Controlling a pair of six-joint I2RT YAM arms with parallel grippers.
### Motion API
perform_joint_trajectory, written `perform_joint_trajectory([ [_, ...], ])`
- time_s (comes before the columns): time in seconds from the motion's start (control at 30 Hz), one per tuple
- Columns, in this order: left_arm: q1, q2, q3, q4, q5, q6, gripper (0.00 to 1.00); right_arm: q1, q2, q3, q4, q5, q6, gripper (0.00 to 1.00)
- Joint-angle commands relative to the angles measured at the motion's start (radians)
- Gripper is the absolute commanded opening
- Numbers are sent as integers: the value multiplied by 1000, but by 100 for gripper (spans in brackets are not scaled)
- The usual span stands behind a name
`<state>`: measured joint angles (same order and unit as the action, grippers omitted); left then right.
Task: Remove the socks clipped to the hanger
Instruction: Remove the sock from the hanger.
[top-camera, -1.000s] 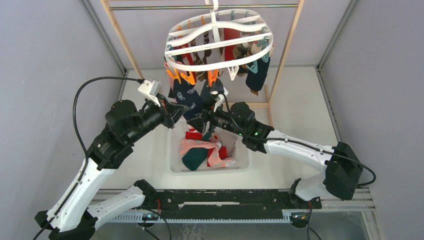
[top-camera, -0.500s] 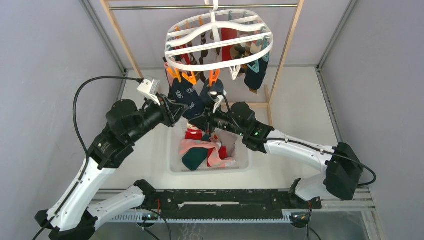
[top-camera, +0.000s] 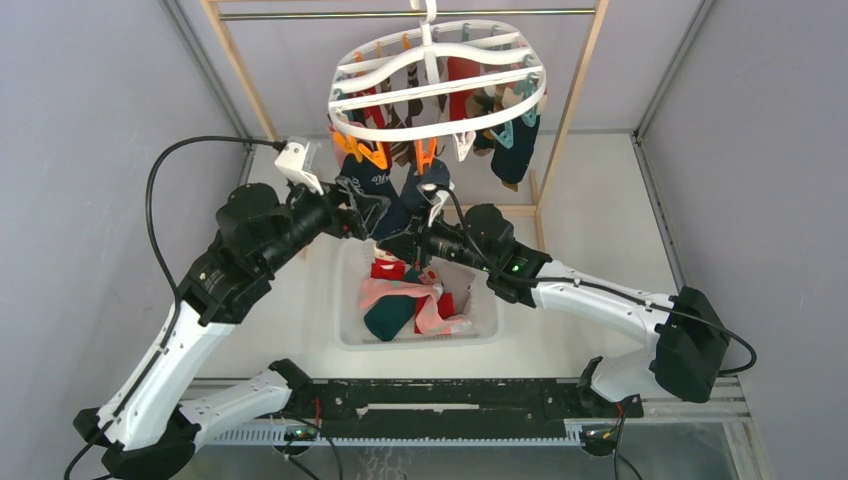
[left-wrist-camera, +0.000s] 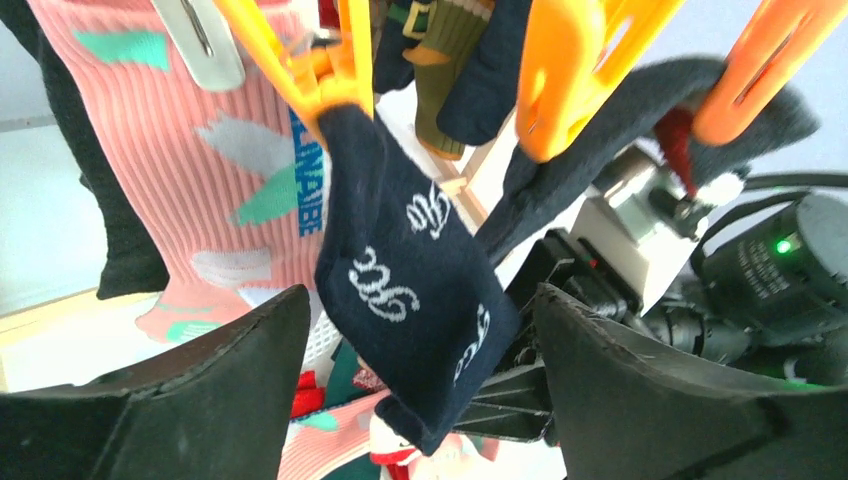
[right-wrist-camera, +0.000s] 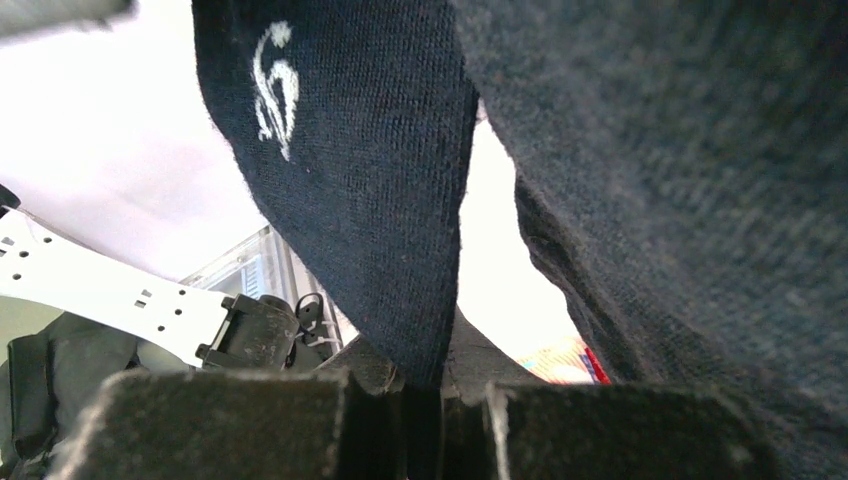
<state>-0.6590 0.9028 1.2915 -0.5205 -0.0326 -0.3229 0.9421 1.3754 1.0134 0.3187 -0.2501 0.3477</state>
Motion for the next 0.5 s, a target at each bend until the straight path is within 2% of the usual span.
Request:
perform_joint_trajectory([
  [0.0,-3,7,98,26,-38,18,89,-2,-27,2,21,-13,10,0],
  [0.1,-3,12,113,38,-55,22,96,-2,-29,-5,25,-14,10,0],
  [0.2,-2,20,129,48,-83,31,97,-2,-27,-6,22,-15,10,0],
  [0.47,5,56,152,95,-134,35,89,-2,-27,-20,32,-21,16,0],
])
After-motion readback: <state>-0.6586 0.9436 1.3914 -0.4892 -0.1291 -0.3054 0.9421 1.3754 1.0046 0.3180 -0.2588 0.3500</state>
